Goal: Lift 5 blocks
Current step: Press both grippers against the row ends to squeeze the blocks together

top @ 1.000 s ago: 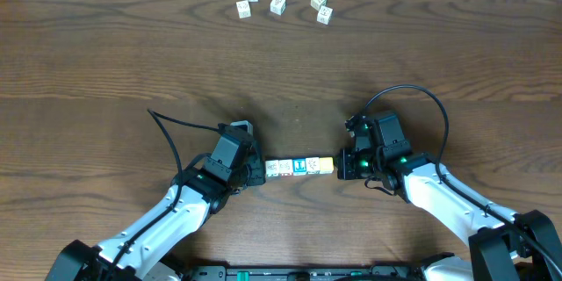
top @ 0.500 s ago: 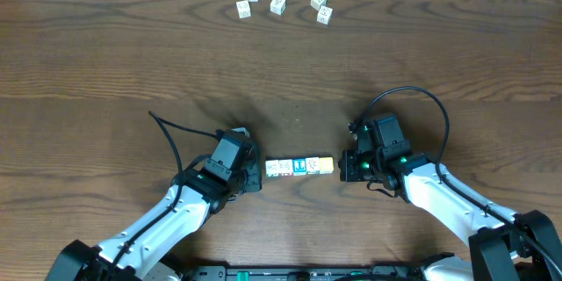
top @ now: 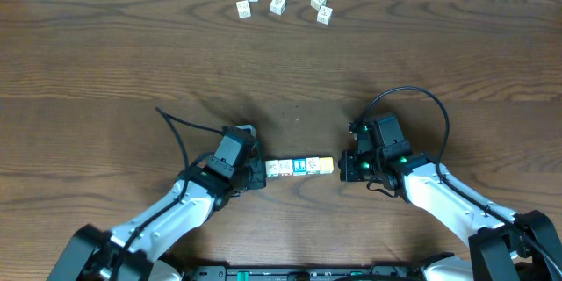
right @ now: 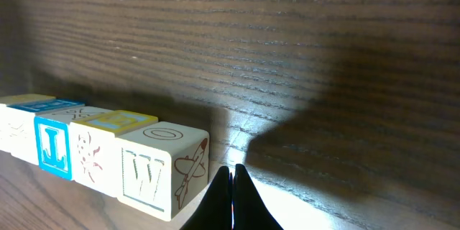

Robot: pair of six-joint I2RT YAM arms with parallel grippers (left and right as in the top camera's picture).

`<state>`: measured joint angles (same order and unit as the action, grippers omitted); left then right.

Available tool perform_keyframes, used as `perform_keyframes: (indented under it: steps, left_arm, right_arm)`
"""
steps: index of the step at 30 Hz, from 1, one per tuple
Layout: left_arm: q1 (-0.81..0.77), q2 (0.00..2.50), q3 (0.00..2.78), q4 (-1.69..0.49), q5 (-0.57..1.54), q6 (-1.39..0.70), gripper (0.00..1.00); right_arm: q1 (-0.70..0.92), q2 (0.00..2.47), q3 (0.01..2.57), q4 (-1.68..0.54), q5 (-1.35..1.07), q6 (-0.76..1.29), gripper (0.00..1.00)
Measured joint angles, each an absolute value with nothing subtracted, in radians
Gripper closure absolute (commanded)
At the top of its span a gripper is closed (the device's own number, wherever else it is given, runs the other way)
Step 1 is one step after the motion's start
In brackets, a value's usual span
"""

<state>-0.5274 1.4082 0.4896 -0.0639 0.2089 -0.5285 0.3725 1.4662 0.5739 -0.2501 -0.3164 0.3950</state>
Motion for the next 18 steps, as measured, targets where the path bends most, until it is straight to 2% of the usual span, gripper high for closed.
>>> perform_keyframes:
  steps: [18]
  left_arm:
    - [-0.527,1.44,0.49,-0.029,0.283,-0.488,0.93]
  right_arm:
    - [0.373,1.466,0.574,-0.244,-0.393,0.377,0.99]
